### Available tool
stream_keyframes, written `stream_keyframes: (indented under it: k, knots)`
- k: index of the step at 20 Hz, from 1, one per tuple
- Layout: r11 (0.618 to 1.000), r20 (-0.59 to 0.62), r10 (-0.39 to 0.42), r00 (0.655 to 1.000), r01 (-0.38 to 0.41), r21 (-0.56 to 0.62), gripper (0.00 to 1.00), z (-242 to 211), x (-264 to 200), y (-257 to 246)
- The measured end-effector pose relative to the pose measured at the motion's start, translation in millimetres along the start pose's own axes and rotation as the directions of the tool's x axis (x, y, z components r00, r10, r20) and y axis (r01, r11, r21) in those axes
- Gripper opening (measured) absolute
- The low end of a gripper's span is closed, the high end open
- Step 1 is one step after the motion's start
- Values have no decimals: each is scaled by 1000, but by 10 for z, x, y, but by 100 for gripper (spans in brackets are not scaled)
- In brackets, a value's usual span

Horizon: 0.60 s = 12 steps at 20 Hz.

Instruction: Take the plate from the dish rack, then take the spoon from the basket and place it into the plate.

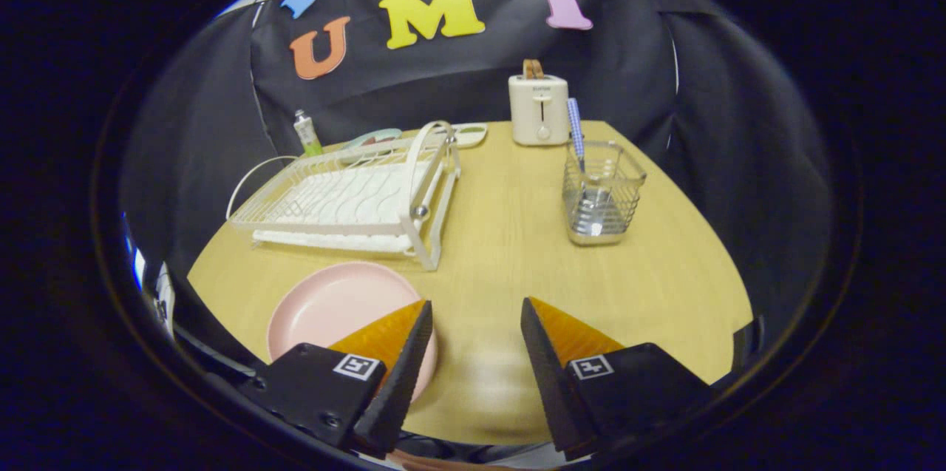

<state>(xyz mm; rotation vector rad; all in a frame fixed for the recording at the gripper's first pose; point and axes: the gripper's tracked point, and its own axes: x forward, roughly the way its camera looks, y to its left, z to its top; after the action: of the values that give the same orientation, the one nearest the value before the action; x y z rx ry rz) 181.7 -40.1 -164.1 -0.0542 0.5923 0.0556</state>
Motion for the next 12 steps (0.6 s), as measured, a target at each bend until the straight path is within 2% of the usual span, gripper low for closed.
stream_keyframes:
  k: [2, 5, 8, 11, 12]
  knots:
    - [1000, 59, -24, 998, 24, -5, 86, 217, -43, -154]
    - [998, 95, -57, 994, 55, 23, 90, 537, 13, -379]
    - [986, 123, -167, 978, 169, -2, 92, 875, 201, -757]
    - [980, 97, -185, 978, 191, -49, 93, 1089, 438, -840]
    - [978, 130, -197, 972, 204, -40, 93, 1234, 494, -862]
